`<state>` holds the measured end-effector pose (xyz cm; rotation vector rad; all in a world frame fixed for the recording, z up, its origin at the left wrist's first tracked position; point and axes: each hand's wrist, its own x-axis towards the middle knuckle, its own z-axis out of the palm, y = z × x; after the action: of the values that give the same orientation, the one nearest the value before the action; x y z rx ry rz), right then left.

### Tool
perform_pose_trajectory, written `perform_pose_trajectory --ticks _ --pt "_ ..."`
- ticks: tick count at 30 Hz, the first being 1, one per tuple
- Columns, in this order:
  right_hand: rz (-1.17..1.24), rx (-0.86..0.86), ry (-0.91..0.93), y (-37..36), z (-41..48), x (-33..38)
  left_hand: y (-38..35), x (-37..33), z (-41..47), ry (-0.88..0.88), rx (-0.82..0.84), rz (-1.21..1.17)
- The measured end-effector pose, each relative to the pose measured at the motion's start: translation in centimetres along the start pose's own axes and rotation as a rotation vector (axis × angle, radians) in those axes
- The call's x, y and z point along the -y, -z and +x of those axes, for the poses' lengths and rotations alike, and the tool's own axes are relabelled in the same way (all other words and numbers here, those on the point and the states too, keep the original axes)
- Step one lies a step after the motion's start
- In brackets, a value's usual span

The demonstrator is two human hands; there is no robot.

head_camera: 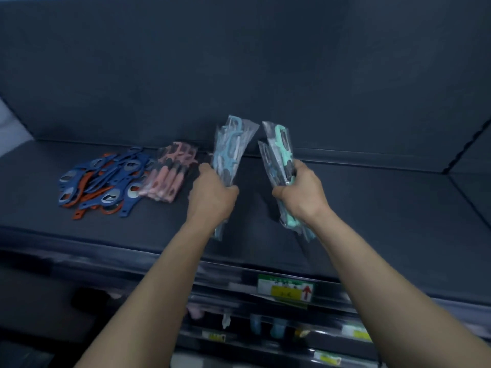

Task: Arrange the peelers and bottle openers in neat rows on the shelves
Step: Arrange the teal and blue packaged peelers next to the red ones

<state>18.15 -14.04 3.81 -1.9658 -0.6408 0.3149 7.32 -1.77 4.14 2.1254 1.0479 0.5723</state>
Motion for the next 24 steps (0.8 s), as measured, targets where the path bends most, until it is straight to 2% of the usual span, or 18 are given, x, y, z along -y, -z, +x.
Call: perform_pose_trajectory --ticks 3,8,24 --pt "-0.006 -0.050 0.029 4.3 -0.8 -1.7 -3.2 -3.5 -1.7 -0.055 0.020 -0.006" --pt "-0.045 -0.153 0.023 11.2 -2.0 -4.7 -8.7 -9.0 -4.3 -0.122 0.145 -0.077" --pt "-0.239 -0.602 -0.251 30.0 -5.9 -14.1 -25.4 -24.5 -8.8 -0.448 0.574 -0.117"
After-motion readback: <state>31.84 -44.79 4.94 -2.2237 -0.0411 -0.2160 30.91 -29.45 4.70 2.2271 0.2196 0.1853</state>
